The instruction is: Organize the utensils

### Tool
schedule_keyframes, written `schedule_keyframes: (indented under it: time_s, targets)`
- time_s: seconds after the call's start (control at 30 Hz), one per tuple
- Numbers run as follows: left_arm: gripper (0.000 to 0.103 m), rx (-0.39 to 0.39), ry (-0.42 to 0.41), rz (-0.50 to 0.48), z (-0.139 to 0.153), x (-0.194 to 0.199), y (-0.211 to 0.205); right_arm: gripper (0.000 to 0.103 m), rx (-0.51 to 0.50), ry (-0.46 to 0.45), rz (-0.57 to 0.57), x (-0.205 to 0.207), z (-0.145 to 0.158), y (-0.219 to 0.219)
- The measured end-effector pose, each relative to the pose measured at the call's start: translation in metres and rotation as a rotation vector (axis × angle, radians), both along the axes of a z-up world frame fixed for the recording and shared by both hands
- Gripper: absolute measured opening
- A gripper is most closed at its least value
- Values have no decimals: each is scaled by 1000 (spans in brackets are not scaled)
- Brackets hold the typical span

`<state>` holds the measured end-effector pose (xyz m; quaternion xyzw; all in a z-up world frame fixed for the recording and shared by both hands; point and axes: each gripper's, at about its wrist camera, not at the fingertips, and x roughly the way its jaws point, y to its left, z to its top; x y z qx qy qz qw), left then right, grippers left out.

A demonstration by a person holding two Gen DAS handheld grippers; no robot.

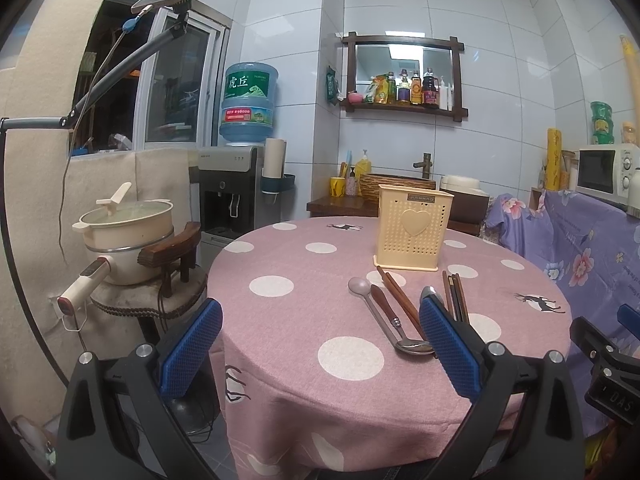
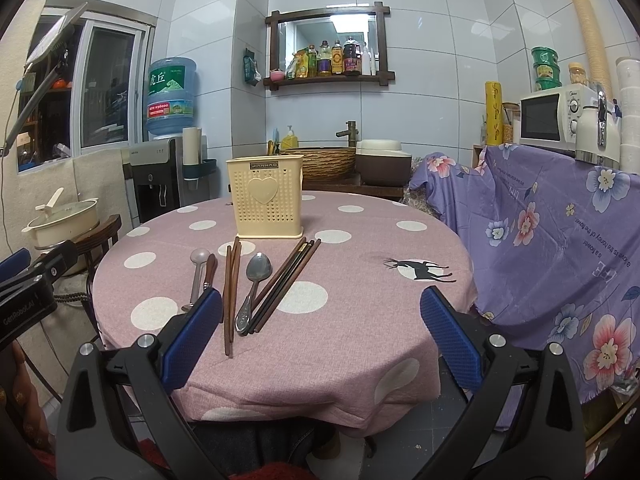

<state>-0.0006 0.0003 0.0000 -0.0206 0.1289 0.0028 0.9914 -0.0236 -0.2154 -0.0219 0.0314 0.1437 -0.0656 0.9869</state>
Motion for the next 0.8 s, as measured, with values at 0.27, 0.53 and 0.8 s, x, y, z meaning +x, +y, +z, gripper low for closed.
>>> schedule_keyframes:
  time_s: [0.27,0.53,0.8]
  targets:
    - [98,1,2,0,0,0,0,98,0,7,2,1,-3,2]
    - [98,-7,82,-29,-14,25,17,98,-5,95,2,25,-10,-2]
    - [91,0,323,-75,-22,109,19,98,32,263,24,93,-22,-19]
